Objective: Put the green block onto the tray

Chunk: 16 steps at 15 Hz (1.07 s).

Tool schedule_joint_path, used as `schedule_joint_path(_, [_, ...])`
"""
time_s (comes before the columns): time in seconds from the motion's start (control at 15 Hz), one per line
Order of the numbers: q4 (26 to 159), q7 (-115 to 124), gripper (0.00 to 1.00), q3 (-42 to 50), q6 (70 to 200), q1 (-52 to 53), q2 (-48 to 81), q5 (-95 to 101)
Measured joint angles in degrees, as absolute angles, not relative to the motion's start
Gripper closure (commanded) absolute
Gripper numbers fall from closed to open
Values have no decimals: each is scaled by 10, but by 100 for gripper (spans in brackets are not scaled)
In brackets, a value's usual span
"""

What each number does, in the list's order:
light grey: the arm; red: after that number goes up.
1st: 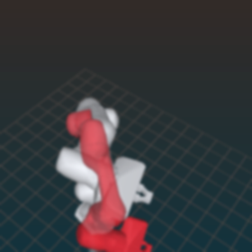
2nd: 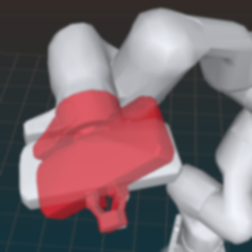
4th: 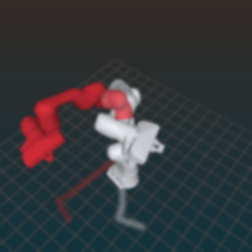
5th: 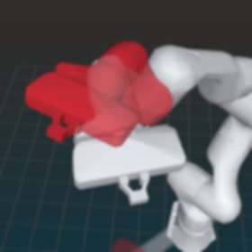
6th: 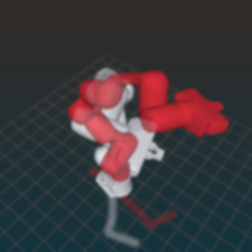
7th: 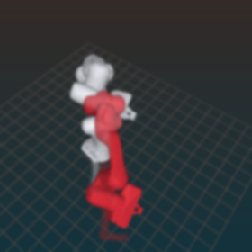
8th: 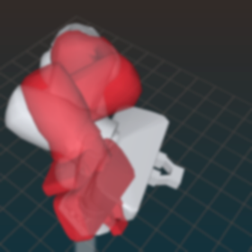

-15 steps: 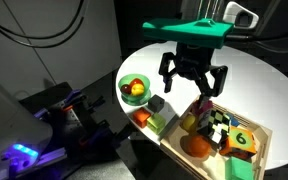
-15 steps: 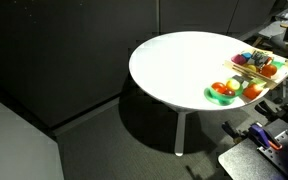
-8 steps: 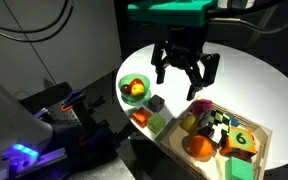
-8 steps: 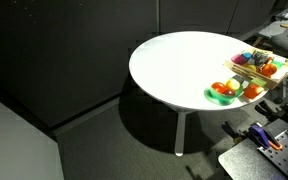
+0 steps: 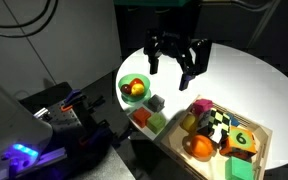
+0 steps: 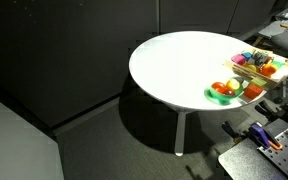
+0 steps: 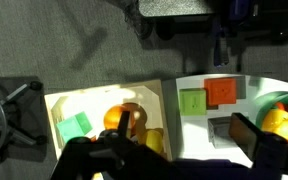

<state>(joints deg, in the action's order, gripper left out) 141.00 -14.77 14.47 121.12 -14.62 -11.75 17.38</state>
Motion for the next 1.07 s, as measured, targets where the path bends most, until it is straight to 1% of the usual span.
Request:
schedule_joint_path(0.6, [1468, -185, 0, 141, 1228, -105, -197, 138])
schedule_joint_path(1.07, [1509, -207, 0, 134, 1265, -61, -235, 80])
